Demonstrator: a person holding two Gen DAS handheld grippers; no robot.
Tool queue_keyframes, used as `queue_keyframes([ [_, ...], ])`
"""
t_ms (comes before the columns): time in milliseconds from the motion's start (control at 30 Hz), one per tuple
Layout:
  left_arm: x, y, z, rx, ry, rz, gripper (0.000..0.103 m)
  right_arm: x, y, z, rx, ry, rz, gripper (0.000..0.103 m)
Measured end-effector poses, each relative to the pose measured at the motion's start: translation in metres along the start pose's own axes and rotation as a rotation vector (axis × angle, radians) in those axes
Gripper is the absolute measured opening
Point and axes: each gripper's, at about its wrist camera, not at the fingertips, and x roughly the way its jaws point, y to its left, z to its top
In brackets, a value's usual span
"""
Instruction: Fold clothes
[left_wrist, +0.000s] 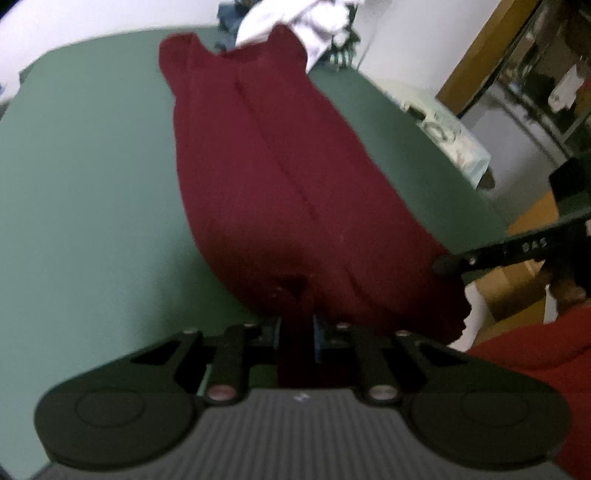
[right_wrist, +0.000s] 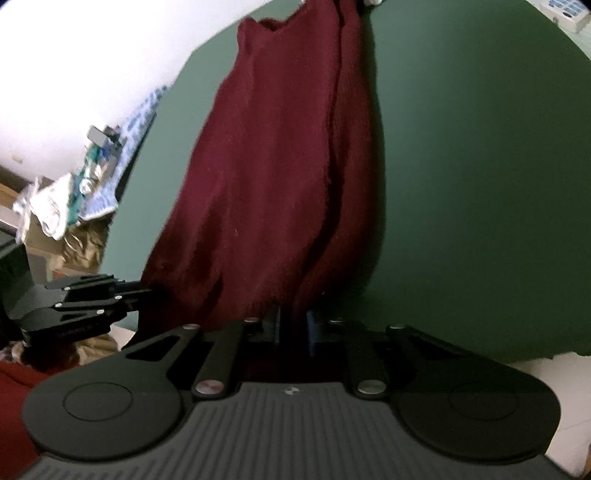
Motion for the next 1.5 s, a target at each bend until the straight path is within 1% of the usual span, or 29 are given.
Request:
queue_keyframes([
  [100, -0.012, -0.002, 0.017, -0.015, -0.055, -0.013, 0.011, -0.013, 0.0, 0.013, 0.028, -0.046, 0.047, 0.013],
  [233, -0.013, -0.003, 0.044, -0.013, -0.101, 0.009, 0.011, -0.025, -0.004, 0.039, 0.091, -0.135, 0.126, 0.013],
  [333, -0.01, 0.008, 0.068, -0.038, -0.155, 0.018, 0.011, -0.024, -0.011, 0.063, 0.142, -0.207, 0.162, 0.012],
  [433, -0.001, 0.023, 0.088, -0.047, -0.18, 0.046, 0.011, -0.014, -0.019, 0.084, 0.201, -0.254, 0.173, 0.012],
  [600, 0.027, 0.046, 0.116, -0.084, -0.169, 0.081, 0.011, 0.009, -0.024, 0.11, 0.256, -0.298, 0.153, 0.012],
  [700, 0.043, 0.062, 0.126, -0.118, -0.133, 0.072, 0.011, 0.025, -0.029, 0.123, 0.279, -0.309, 0.122, 0.012],
  [800, 0.058, 0.079, 0.137, -0.152, -0.098, 0.062, 0.017, 0.042, -0.036, 0.135, 0.309, -0.307, 0.089, 0.013],
  [833, 0.063, 0.084, 0.14, -0.163, -0.086, 0.059, 0.023, 0.048, -0.038, 0.139, 0.315, -0.31, 0.077, 0.014],
  [867, 0.068, 0.09, 0.144, -0.177, -0.074, 0.054, 0.024, 0.051, -0.038, 0.142, 0.312, -0.319, 0.058, 0.015],
  [900, 0.068, 0.097, 0.148, -0.205, -0.067, 0.033, 0.024, 0.053, -0.038, 0.145, 0.305, -0.329, 0.038, 0.017],
  [933, 0.065, 0.101, 0.15, -0.227, -0.069, 0.022, 0.025, 0.052, -0.038, 0.147, 0.301, -0.346, 0.026, 0.023],
  [967, 0.061, 0.106, 0.152, -0.246, -0.072, 0.014, 0.026, 0.048, -0.036, 0.147, 0.297, -0.374, 0.021, 0.034],
  [1033, 0.051, 0.111, 0.155, -0.249, -0.095, 0.032, 0.028, 0.034, -0.03, 0.148, 0.259, -0.437, 0.02, 0.041],
  [1067, 0.046, 0.113, 0.156, -0.25, -0.105, 0.035, 0.032, 0.026, -0.026, 0.147, 0.223, -0.46, 0.012, 0.041],
  [1100, 0.042, 0.115, 0.156, -0.254, -0.109, 0.022, 0.035, 0.018, -0.022, 0.145, 0.183, -0.48, -0.002, 0.041],
  [1133, 0.037, 0.117, 0.154, -0.255, -0.115, 0.011, 0.05, 0.011, -0.017, 0.143, 0.135, -0.498, -0.022, 0.041],
  [1167, 0.031, 0.117, 0.152, -0.248, -0.144, 0.021, 0.074, 0.006, -0.009, 0.139, 0.077, -0.51, -0.045, 0.041],
  [1233, 0.022, 0.115, 0.151, -0.226, -0.192, 0.025, 0.087, 0.005, 0.006, 0.129, -0.058, -0.515, -0.105, 0.041],
  [1267, 0.019, 0.114, 0.151, -0.214, -0.209, 0.02, 0.087, 0.008, 0.014, 0.125, -0.124, -0.508, -0.141, 0.041],
  [1300, 0.019, 0.113, 0.154, -0.209, -0.211, 0.009, 0.087, 0.015, 0.02, 0.121, -0.181, -0.49, -0.172, 0.041],
  [1333, 0.02, 0.113, 0.156, -0.206, -0.212, 0.014, 0.085, 0.023, 0.025, 0.117, -0.235, -0.469, -0.199, 0.041],
  [1400, 0.022, 0.11, 0.158, -0.176, -0.202, 0.049, 0.081, 0.04, 0.034, 0.112, -0.318, -0.423, -0.25, 0.041],
  [1433, 0.022, 0.108, 0.155, -0.149, -0.187, 0.068, 0.079, 0.047, 0.037, 0.111, -0.348, -0.415, -0.275, 0.041],
  [1500, 0.023, 0.103, 0.148, -0.096, -0.159, 0.102, 0.079, 0.054, 0.041, 0.108, -0.373, -0.434, -0.312, 0.041],
])
